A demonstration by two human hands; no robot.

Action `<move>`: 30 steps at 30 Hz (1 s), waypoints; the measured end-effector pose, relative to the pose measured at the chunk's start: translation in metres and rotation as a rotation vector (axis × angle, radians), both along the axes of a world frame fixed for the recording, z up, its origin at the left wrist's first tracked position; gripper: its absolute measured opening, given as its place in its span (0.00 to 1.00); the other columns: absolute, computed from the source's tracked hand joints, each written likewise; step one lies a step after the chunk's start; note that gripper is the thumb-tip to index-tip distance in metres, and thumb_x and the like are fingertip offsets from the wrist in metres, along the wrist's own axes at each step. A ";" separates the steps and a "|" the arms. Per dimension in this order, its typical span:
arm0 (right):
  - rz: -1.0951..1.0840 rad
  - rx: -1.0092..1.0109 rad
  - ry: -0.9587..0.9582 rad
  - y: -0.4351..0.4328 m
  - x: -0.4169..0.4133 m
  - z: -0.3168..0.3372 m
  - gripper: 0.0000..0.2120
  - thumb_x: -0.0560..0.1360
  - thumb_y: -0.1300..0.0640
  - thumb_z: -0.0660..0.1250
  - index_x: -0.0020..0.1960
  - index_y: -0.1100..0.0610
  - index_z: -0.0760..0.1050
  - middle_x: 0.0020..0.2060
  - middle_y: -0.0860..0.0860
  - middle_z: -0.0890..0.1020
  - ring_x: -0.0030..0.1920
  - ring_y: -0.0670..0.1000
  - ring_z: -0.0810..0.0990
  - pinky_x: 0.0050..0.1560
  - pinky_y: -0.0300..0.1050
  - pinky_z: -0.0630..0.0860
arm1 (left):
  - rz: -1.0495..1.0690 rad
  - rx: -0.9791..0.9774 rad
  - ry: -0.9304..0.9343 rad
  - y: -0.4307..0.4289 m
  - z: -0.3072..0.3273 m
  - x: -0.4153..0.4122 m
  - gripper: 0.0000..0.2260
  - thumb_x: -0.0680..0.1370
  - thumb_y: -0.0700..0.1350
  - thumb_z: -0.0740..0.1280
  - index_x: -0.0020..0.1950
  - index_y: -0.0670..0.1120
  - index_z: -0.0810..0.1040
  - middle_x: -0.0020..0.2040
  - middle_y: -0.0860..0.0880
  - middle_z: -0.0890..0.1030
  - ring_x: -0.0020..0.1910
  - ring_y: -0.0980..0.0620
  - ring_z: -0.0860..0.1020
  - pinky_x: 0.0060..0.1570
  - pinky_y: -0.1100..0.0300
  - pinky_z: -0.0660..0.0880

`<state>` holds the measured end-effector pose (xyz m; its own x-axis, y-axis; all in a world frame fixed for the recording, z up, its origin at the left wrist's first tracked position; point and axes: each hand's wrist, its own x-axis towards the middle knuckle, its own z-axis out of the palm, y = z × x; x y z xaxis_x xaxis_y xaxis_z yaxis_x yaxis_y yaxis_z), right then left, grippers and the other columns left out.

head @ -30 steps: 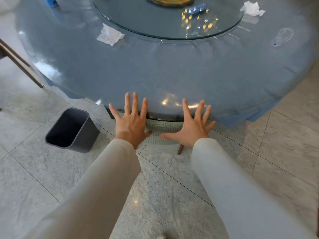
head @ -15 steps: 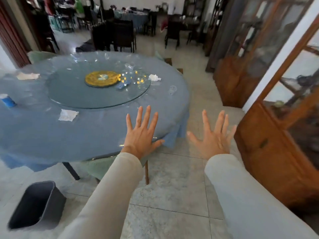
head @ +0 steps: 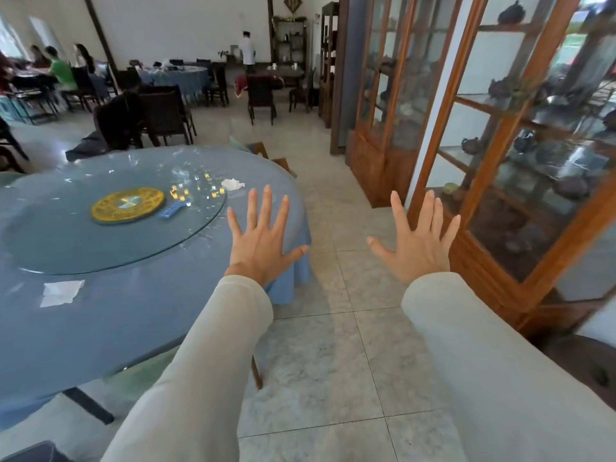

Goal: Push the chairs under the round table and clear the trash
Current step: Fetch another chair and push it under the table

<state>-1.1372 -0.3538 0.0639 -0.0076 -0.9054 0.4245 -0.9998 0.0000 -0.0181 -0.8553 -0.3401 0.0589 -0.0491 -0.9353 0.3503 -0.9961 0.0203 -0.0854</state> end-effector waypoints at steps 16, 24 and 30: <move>0.090 0.065 0.017 -0.269 -0.068 -0.018 0.45 0.73 0.23 0.50 0.80 0.41 0.34 0.80 0.60 0.40 0.80 0.64 0.41 0.75 0.71 0.41 | 0.105 0.043 0.037 -0.243 -0.005 -0.061 0.42 0.78 0.71 0.54 0.83 0.51 0.43 0.83 0.43 0.38 0.81 0.37 0.38 0.74 0.26 0.47; 0.152 0.084 0.023 -0.419 -0.061 -0.029 0.46 0.73 0.23 0.50 0.80 0.41 0.34 0.81 0.61 0.41 0.80 0.65 0.43 0.74 0.71 0.41 | 0.116 0.090 0.029 -0.382 -0.014 -0.062 0.41 0.79 0.71 0.54 0.83 0.51 0.44 0.84 0.43 0.42 0.81 0.36 0.38 0.74 0.26 0.47; 0.162 0.122 0.018 -0.550 -0.043 -0.045 0.47 0.73 0.24 0.53 0.79 0.41 0.32 0.80 0.61 0.40 0.80 0.65 0.42 0.75 0.72 0.41 | 0.118 0.127 -0.005 -0.518 -0.032 -0.045 0.42 0.78 0.71 0.53 0.83 0.51 0.41 0.84 0.45 0.42 0.81 0.36 0.38 0.74 0.26 0.46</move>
<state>-1.1803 -0.9037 0.0186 0.1486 -0.9389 0.3106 -0.9871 -0.1595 -0.0097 -0.9003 -0.8583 0.0268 0.0623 -0.9714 0.2292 -0.9918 -0.0859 -0.0947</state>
